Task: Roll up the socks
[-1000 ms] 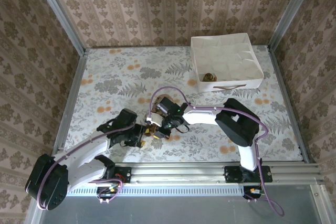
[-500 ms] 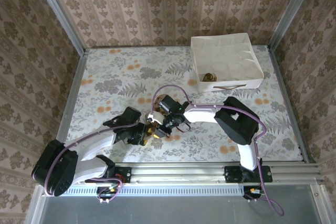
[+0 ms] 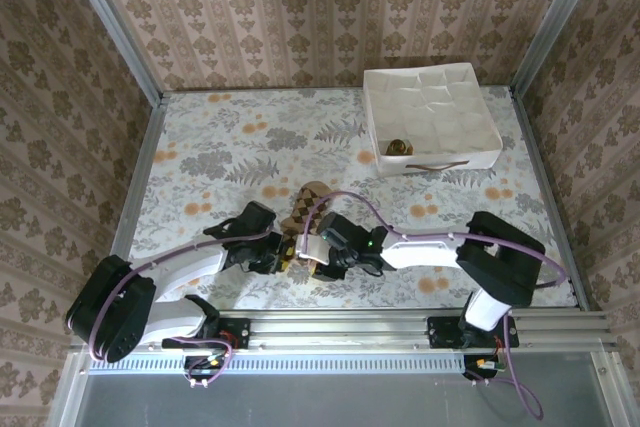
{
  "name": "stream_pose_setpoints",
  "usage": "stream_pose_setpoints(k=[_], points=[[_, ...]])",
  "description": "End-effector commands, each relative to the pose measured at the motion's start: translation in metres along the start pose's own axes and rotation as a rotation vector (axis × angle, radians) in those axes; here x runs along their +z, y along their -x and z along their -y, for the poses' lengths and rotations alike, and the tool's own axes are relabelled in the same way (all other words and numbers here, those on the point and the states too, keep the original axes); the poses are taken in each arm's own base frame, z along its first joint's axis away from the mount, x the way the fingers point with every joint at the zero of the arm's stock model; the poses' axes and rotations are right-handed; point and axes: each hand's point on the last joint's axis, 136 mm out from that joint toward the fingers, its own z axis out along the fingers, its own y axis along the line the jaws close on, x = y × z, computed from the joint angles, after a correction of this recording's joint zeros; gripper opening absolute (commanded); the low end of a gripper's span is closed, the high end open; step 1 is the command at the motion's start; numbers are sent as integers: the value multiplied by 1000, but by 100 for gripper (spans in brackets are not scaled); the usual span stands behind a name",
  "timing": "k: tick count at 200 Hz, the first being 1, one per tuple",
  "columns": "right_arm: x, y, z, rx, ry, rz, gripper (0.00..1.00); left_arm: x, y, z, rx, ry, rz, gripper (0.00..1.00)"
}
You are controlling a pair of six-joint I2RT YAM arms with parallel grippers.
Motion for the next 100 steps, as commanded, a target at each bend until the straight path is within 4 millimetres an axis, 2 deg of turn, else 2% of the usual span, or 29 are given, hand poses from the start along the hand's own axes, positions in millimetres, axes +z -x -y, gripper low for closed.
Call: stream_pose_setpoints(k=[1,42,69,100], points=[[-9,15,23,-174,-236,2,39,4,17,-53,-74,201,74,23],[7,27,16,-351,-320,-51,40,8,16,-49,-55,211,62,23],[20,31,21,-415,-360,-94,40,9,15,-46,-48,209,53,23],[37,18,27,-419,-371,-181,35,7,15,-46,-45,205,52,23]])
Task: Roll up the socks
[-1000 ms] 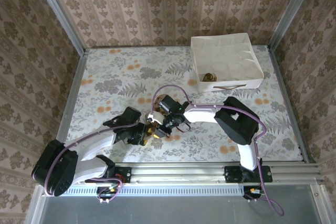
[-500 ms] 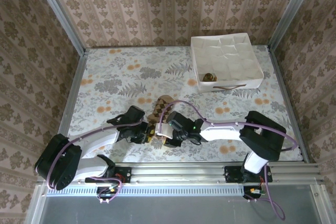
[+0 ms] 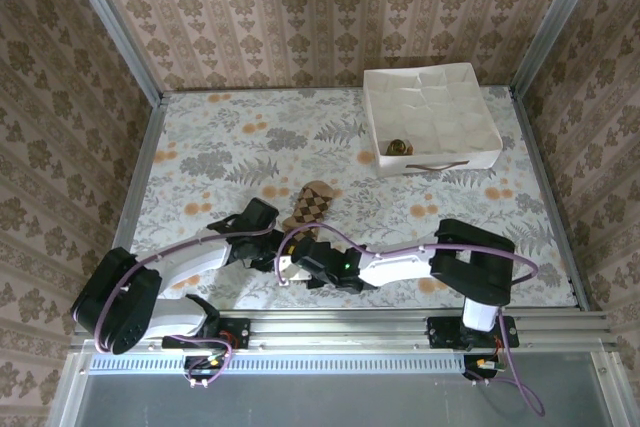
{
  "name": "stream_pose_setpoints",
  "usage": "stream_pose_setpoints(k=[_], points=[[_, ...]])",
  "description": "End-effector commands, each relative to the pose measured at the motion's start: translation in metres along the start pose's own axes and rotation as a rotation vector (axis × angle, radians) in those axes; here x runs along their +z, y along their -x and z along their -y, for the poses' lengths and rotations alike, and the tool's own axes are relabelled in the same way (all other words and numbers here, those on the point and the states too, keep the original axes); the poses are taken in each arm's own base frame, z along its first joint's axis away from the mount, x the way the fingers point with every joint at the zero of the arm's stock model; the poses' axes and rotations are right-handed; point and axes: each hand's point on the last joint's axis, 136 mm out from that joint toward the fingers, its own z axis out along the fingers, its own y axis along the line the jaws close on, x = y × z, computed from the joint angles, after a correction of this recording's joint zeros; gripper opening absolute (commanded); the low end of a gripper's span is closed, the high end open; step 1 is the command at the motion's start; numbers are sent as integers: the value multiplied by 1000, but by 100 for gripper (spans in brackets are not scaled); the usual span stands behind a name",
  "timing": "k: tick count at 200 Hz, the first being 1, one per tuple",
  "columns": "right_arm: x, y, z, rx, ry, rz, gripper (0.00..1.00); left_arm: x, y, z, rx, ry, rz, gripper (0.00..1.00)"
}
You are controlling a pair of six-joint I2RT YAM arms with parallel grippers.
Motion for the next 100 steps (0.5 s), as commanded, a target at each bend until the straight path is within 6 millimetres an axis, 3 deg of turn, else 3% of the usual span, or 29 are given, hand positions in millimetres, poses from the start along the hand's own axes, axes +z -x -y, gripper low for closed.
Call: stream_pose_setpoints(k=[1,22,35,48,69,100], points=[[12,-8,11,-39,-62,-83,35,4,18,-50,-48,178,65,23],[21,-26,3,-1,-30,-157,23,1,17,-47,-49,162,62,23],[22,-35,-3,23,-4,-180,10,-2,16,-43,-44,142,56,24],[21,-39,-12,52,39,-178,0,-7,15,-36,-26,110,55,30],[17,-46,-25,149,144,-167,0,-23,14,-26,5,67,66,47],[13,-52,-39,308,295,-137,0,-39,16,-20,-10,-23,83,63]])
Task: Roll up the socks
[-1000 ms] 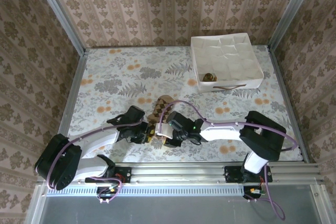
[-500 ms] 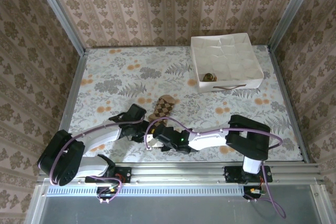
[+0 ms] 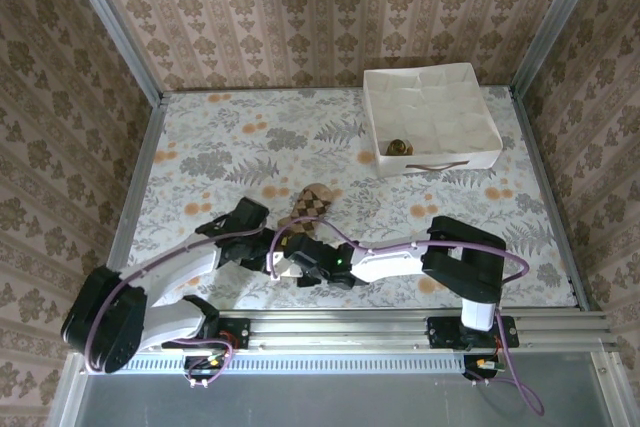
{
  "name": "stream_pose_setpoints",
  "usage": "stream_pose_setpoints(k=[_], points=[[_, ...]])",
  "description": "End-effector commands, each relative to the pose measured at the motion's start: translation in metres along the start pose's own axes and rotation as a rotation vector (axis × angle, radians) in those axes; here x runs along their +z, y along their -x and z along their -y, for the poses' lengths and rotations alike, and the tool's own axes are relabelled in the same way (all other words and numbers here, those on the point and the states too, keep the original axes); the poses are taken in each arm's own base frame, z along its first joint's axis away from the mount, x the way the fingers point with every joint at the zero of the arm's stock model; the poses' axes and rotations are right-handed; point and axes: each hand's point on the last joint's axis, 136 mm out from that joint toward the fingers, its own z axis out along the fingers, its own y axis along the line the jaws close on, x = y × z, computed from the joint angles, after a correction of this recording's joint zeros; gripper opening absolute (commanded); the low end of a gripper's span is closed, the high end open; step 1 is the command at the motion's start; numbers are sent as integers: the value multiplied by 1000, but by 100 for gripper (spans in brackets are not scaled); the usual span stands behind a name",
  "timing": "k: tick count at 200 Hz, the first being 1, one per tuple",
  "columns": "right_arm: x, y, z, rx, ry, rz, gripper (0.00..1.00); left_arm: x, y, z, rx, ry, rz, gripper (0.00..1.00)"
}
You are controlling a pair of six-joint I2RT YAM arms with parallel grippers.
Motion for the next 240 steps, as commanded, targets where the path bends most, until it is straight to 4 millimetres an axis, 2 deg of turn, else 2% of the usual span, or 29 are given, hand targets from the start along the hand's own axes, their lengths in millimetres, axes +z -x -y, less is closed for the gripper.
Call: stream_pose_setpoints(k=[1,33,65,102,122,159,185,224,240], points=[[6,-75,-26,198,176,-206,0,-14,-1,-20,-9,32,-7,63],[6,-82,-33,292,268,-198,0,-18,1,-17,-31,-41,-8,67],[5,-83,-31,384,335,-177,0,-19,2,-16,-33,-58,-5,67],[5,-86,-32,497,429,-171,0,-19,2,-3,-10,-113,-1,60],[5,-90,-33,581,496,-177,0,-13,0,7,13,-152,-20,58],[5,-101,-38,712,607,-215,0,0,-8,14,51,-133,-58,57],[5,-108,-41,753,648,-248,0,9,-9,19,59,-128,-58,57],[6,-110,-40,799,678,-271,0,19,-12,38,93,-153,-54,59],[8,-110,-40,810,685,-279,0,23,-13,38,100,-146,-51,59]])
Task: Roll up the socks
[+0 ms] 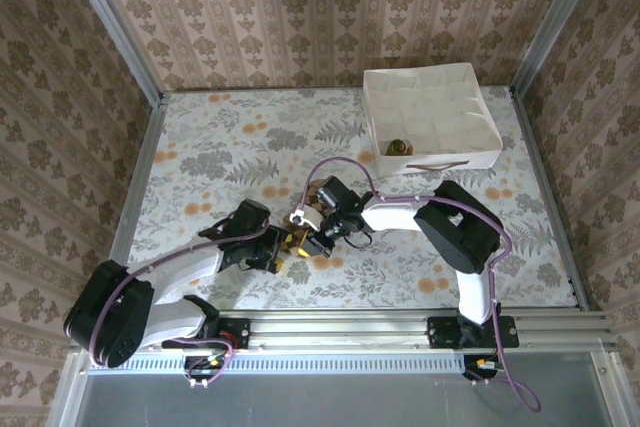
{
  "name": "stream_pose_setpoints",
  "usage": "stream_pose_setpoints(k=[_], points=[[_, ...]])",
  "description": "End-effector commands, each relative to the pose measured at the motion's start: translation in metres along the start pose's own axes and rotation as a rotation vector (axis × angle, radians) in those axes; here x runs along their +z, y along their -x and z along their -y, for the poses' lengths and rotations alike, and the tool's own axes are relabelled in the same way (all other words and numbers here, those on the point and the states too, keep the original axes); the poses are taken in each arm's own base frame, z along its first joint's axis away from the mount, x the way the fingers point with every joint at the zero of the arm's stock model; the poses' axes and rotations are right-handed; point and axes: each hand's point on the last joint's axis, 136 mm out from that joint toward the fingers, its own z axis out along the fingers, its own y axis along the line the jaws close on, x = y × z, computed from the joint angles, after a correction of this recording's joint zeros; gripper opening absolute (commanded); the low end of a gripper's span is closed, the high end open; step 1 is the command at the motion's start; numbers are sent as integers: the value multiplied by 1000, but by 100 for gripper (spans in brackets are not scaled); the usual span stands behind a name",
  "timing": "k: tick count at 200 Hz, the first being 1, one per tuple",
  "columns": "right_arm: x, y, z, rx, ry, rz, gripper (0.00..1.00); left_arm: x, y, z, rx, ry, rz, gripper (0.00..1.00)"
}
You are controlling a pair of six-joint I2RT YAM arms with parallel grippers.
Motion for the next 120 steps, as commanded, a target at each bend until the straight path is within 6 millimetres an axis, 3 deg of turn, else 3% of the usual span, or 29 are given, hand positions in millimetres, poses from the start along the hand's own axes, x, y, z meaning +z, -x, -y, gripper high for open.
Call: stream_pose_setpoints(k=[1,35,81,85,120], points=[[11,-101,6,252,-20,-320,0,6,-5,25,64,-74,-2,59],[11,-96,7,257,-19,-312,0,18,-1,3,43,-16,5,52],[2,-72,-1,153,-23,-213,0,23,0,-56,-56,177,-3,4],[1,-69,-2,135,-28,-198,2,22,0,-60,-64,194,-1,0],[-25,-35,-6,-131,-223,-19,26,13,-2,-77,-130,257,0,0]])
